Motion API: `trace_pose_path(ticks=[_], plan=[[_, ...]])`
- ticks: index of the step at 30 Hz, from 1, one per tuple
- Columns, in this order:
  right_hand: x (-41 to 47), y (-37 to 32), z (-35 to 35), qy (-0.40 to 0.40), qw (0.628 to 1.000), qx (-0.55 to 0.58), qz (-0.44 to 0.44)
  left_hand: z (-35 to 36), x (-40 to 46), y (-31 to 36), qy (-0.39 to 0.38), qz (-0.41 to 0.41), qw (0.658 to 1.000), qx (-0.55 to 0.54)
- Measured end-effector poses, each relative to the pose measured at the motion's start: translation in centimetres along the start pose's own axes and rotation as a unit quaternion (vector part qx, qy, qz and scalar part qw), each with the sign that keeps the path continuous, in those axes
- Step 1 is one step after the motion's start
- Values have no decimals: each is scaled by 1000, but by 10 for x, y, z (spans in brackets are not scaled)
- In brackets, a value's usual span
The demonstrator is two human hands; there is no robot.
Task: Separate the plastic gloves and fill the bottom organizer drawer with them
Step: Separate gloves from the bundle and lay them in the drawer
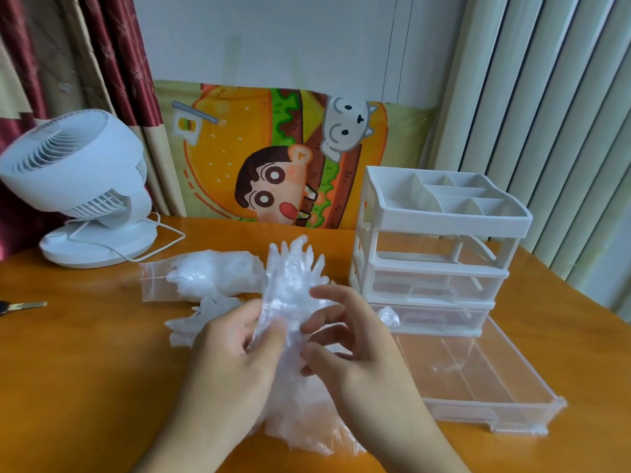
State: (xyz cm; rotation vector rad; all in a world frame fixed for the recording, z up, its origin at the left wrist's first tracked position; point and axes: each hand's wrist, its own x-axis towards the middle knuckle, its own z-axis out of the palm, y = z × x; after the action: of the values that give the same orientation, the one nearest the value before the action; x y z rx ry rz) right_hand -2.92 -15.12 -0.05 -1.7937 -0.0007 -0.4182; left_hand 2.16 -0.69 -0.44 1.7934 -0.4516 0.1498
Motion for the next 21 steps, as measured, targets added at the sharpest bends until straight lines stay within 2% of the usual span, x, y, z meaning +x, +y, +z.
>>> trace_pose_path(ticks=[3, 6, 7, 9, 12, 14, 17, 19, 21], plan=[[-5, 0, 4, -5, 997, -58, -55, -6, 3, 6, 50, -35, 990, -127], [-8, 1, 10, -34, 989, -129, -69, -12, 8, 11, 65, -91, 955, -275], [-9, 0, 12, -40, 994, -90, -44, -13, 9, 14, 60, -99, 942, -314], [-7, -5, 12, -32, 995, 77, 57, -12, 11, 18, 57, -98, 923, -368], [-2, -6, 4, -24, 938, 293, 182, -10, 13, 18, 56, -85, 911, -399], [1, -11, -3, -40, 908, 365, 202, -8, 14, 17, 45, -82, 903, -419], [0, -12, -6, -93, 882, 419, 193, -8, 11, 13, 7, -84, 909, -408], [0, -10, -6, -71, 885, 428, 167, -8, 8, 12, -18, -88, 915, -394], [2, -7, -8, -9, 886, 439, 149, -8, 5, 13, -50, -92, 920, -378]])
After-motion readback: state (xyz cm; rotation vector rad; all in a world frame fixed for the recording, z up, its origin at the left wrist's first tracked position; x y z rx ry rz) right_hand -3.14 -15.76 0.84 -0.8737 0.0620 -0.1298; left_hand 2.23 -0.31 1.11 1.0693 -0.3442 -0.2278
